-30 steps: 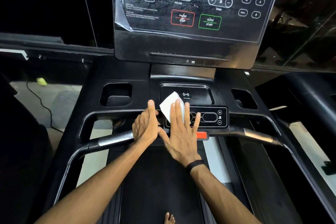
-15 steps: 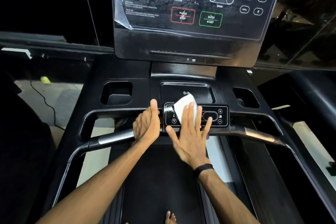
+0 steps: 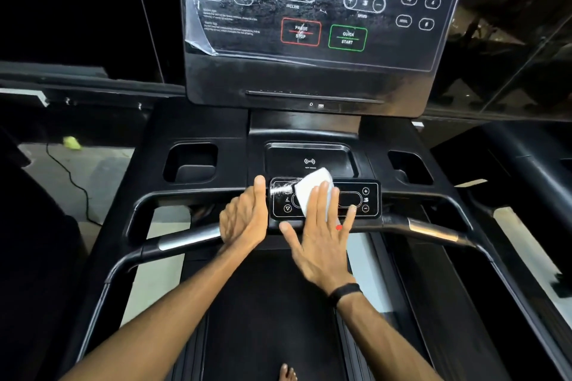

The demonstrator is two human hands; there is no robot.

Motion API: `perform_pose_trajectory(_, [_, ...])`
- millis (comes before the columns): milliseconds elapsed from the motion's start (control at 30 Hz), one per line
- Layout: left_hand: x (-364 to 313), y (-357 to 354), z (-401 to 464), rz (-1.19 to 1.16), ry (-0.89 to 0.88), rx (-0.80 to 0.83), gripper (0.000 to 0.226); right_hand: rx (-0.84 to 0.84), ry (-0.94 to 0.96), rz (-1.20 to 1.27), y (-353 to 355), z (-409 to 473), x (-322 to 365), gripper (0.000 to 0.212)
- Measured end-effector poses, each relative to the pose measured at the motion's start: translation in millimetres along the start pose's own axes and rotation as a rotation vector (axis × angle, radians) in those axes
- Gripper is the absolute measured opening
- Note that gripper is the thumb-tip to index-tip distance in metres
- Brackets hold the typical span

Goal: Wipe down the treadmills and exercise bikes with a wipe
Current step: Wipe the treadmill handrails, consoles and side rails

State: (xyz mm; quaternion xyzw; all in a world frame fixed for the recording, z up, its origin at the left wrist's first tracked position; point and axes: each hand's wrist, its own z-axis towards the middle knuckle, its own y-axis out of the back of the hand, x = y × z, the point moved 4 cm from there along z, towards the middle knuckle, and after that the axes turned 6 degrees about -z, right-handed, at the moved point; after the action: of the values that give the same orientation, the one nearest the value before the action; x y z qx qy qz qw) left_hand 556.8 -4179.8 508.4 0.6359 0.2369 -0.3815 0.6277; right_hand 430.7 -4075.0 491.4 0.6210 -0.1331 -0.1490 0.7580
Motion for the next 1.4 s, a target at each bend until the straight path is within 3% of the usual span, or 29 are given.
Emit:
perform_pose_trajectory(133, [-2,-1,-1,0.025,-0.023,0.021,0.094,-0.021,-0.002,0.022,10,22,-17,0.088])
perform_pose_trajectory(267, [-4,0,-4,-0.004,-0.056,0.010,0.065,0.017,-0.143,0.061,9,14,-58,0.087])
perform_pose_trajectory(500, [-12,-5,-7,-0.108,-0.316,-0.027,0.069,0.056,-0.053,0.117,10,3,-59,0.088])
perform_pose_trajectory(667, [-45,-14,-23,-0.177,-0.501,-0.095,0.067,0.061,-0.283,0.204,2,3,-122,0.088])
perform_pose_trajectory(800, [-70,-37,-50,-0.216,-0.637,-0.024,0.068,0.145,-0.406,0.182,-4,-19,-162,0.093])
perform_pose_trajectory(900, [-82,-55,-65,-0.203,-0.700,0.020,0.070,0.174,-0.369,0.100,-3,-27,-177,0.092])
perform_pose_trajectory(967, [-87,-63,-68,-0.202,-0.709,0.003,0.070,0.203,-0.287,-0.042,-1,-25,-175,0.077])
perform_pose_trajectory(1067, [-93,-70,-63,-0.187,-0.702,-0.049,0.068,0.050,-0.119,-0.241,8,-18,-161,0.063])
perform_pose_trajectory(1167, [-105,-77,-56,-0.148,-0.674,-0.100,0.068,-0.070,-0.013,-0.241,21,-13,-166,0.075])
perform_pose_trajectory(1267, [-119,-88,-50,-0.122,-0.671,-0.135,0.068,0.080,0.017,-0.276,33,-1,-181,0.092])
perform_pose_trajectory(1400, [-135,-106,-52,-0.120,-0.637,-0.203,0.066,0.128,0.164,-0.306,31,16,-195,0.090])
